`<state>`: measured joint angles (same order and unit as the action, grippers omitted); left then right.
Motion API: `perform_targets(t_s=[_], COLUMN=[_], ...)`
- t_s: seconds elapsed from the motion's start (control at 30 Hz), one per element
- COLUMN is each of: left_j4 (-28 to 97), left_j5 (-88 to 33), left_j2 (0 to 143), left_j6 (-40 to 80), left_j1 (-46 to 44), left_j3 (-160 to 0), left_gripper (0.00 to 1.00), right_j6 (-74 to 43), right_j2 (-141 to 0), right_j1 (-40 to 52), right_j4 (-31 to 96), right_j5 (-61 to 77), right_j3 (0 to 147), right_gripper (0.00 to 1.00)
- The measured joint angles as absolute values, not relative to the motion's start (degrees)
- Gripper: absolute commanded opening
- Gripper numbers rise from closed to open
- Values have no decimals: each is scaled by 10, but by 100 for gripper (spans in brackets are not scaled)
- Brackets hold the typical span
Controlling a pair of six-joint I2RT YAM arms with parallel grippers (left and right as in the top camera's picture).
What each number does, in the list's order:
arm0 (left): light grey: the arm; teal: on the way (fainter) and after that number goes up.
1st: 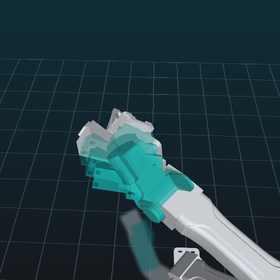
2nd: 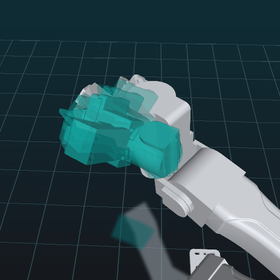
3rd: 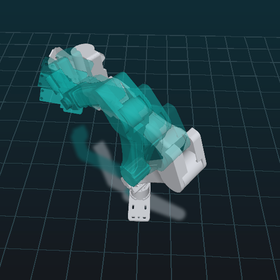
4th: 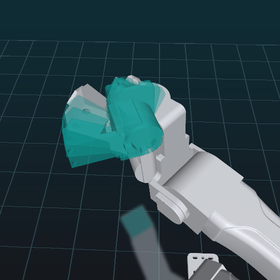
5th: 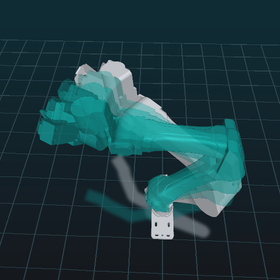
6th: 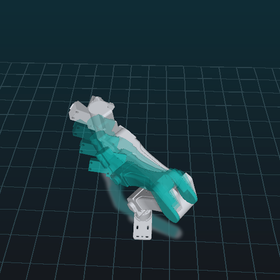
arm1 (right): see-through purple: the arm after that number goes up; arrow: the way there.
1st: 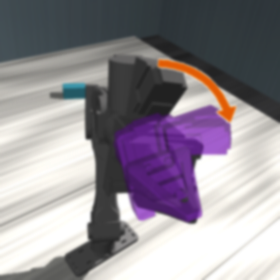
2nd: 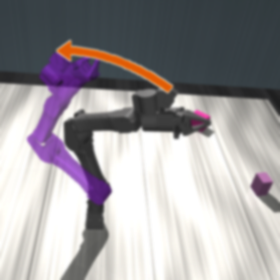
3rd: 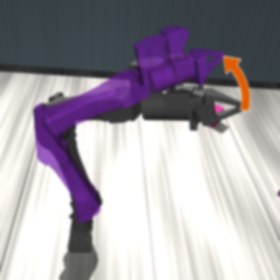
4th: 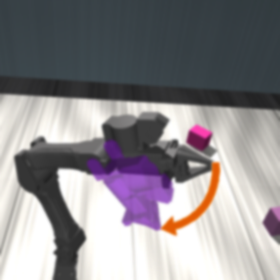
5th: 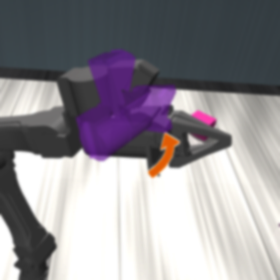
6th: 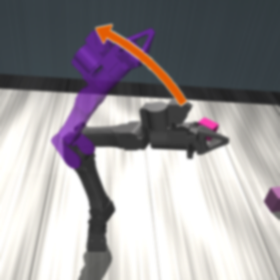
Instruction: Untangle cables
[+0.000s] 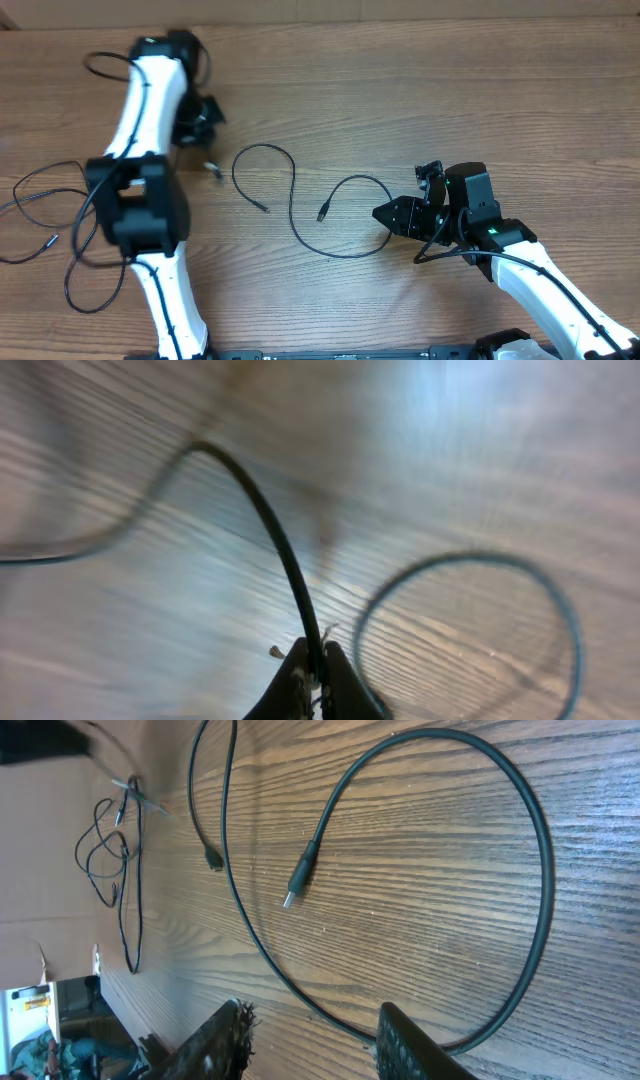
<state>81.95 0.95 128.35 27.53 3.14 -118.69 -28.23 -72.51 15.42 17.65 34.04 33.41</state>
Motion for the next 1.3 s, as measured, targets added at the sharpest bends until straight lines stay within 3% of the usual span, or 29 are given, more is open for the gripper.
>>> perform_targets(t_s=[0.33,0.53,1.07,1.3], left_j4=[780,780,818,828], left_j5=[98,113,171,148], left_j2=[1127,1125,1126,1126], left_j6=[275,275,280,297], left_j1=[170,241,324,346], left_j3=[-1263,-1263,-1263,-1263], left_gripper=[4,5,5,18], right_j6=[-283,-283,-283,-283], right_j2=[-725,-725,-725,-725], right_j1=[154,154,154,154], right_j4=[177,176,176,176], right_j5=[340,341,341,341], right_j3=[334,334,334,334], right_gripper=[40,39,39,39])
